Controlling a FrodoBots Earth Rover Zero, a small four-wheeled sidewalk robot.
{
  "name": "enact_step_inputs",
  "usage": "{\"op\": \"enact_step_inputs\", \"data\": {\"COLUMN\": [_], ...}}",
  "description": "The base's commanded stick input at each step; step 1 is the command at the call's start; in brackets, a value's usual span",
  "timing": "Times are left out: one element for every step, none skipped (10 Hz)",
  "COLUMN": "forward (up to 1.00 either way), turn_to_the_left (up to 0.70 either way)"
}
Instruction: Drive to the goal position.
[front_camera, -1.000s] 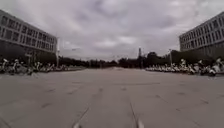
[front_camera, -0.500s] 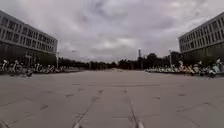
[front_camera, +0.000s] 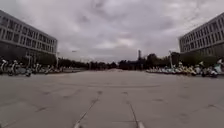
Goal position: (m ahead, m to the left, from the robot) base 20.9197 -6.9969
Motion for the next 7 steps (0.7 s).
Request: {"op": "enact_step_inputs", "data": {"forward": [0.45,0.45,0.45,0.45,0.45,0.45,0.45], "turn_to_the_left": [0.0,0.0,0.0,0.0,0.0,0.0,0.0]}}
